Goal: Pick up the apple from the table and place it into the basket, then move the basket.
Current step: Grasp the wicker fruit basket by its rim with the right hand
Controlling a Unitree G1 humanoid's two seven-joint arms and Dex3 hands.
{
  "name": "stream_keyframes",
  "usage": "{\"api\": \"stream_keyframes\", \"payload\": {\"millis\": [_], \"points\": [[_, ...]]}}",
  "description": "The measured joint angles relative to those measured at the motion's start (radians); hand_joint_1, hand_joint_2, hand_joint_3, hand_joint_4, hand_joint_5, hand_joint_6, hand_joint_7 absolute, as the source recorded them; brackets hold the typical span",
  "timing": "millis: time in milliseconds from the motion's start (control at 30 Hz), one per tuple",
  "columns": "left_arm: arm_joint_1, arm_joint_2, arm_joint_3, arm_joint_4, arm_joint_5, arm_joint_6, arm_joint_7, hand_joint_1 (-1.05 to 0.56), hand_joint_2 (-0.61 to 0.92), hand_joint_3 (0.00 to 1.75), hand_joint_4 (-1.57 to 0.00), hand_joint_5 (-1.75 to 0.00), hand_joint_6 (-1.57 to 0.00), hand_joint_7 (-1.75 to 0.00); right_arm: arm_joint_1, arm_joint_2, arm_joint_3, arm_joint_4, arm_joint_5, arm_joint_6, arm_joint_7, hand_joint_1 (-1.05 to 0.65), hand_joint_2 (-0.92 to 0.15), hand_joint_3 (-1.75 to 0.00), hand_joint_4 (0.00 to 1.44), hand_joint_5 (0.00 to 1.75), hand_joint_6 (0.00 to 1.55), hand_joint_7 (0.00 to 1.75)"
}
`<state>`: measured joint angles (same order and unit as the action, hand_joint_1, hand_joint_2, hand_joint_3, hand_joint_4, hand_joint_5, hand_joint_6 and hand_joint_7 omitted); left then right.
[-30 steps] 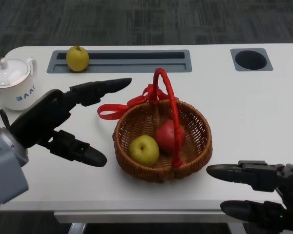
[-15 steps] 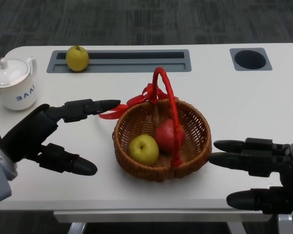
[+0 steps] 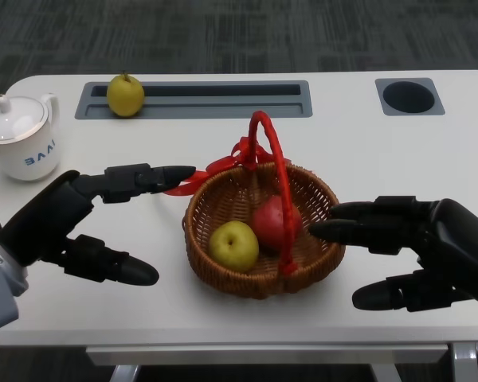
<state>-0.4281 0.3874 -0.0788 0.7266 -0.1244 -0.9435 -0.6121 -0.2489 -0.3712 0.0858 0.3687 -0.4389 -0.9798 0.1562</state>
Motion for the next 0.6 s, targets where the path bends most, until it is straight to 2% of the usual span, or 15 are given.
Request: {"api": "stream_keyframes", "payload": {"millis": [300, 400, 600], "points": [[0.016, 0.000, 0.017, -0.016, -0.004, 0.048, -0.019, -0.77, 0.73, 0.00, -0.57, -0.01, -0.51, 0.00, -0.136, -0.034, 0.059, 0.145, -0.089, -0.028, -0.058, -0.66, -0.89, 0.00, 0.65, 0.02, 0.62, 0.01], [0.017, -0.001, 0.025, -0.020, -0.007, 0.049, -0.024, -0.77, 0.73, 0.00, -0.58, -0.01, -0.51, 0.00, -0.177, -0.035, 0.103, 0.213, -0.130, -0.027, -0.070, -0.66, -0.88, 0.00, 0.67, 0.02, 0.62, 0.01], [0.026, -0.007, 0.035, -0.035, -0.007, 0.050, -0.027, -0.76, 0.73, 0.00, -0.60, -0.02, -0.51, 0.00, -0.262, -0.045, 0.199, 0.298, -0.286, -0.012, -0.139, -0.67, -0.87, 0.00, 0.68, 0.01, 0.63, 0.01]]}}
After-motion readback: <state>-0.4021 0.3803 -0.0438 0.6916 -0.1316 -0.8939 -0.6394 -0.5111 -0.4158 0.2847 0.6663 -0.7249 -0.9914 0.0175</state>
